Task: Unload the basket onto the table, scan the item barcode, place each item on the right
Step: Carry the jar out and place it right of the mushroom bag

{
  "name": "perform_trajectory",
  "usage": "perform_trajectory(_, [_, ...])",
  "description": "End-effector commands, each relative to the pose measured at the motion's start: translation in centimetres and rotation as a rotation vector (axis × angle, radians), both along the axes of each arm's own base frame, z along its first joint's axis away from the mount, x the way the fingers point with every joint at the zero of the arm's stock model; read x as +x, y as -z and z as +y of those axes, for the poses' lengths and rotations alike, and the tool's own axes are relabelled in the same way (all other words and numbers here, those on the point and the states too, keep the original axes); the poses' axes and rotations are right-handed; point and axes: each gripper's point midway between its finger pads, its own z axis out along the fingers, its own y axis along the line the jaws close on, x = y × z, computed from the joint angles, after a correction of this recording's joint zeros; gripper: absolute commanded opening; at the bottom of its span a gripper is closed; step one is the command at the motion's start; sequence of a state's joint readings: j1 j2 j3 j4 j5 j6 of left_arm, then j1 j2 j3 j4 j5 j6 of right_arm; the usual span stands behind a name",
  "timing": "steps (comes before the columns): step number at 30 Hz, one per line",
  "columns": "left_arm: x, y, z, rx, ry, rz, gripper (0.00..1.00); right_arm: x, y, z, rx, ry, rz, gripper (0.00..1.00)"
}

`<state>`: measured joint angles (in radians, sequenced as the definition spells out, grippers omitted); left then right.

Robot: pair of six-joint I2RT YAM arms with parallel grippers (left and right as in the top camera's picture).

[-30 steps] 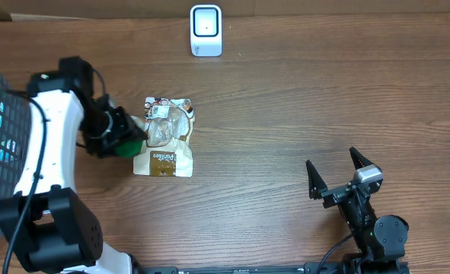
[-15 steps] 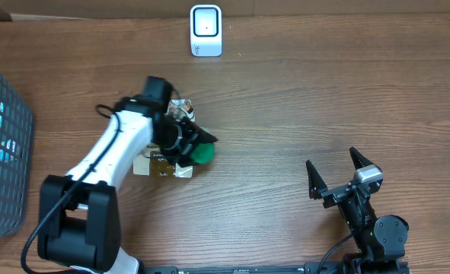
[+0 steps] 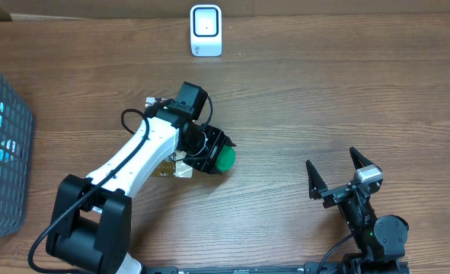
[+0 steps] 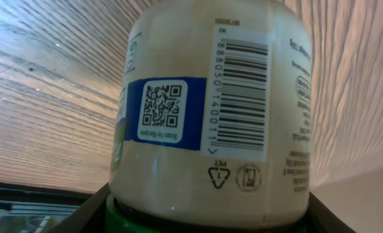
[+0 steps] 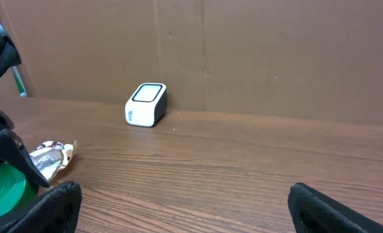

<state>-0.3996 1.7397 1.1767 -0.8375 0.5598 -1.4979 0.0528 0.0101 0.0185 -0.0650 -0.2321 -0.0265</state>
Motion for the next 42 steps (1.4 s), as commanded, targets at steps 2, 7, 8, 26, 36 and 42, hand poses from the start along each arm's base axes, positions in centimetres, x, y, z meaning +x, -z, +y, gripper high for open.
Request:
perform_trajectory(2, [0.5,0.1,0.6,0.045,-0.084,0.012,0.84,0.0,0.2,0.0,0.003,0.000,-0.001,1.00])
perform_trajectory(7, [0.7,0.0,0.5,0.040,-0.084,0.006,1.00,0.0,0.2,0.0,0.003,0.000,-0.001,1.00])
perform_trajectory(8, [0.7,0.0,0.5,0.036,-0.084,0.005,1.00,0.0,0.2,0.0,0.003,0.000,-0.001,1.00])
perform_trajectory(26, [14.4,-20.4,-0.4,-0.616,0.221,-0.910,1.00,0.0,0.2,0.0,0.003,0.000,-0.001,1.00])
perform_trajectory(36, [21.3,-26.9,8.1,0.266,0.377,-1.373,1.00,0.0,0.2,0.0,0.003,0.000,-0.001,1.00])
perform_trajectory(42, [18.5,-36.6,18.5,0.884,0.391,-1.345,1.00,0.0,0.2,0.0,0.003,0.000,-0.001,1.00])
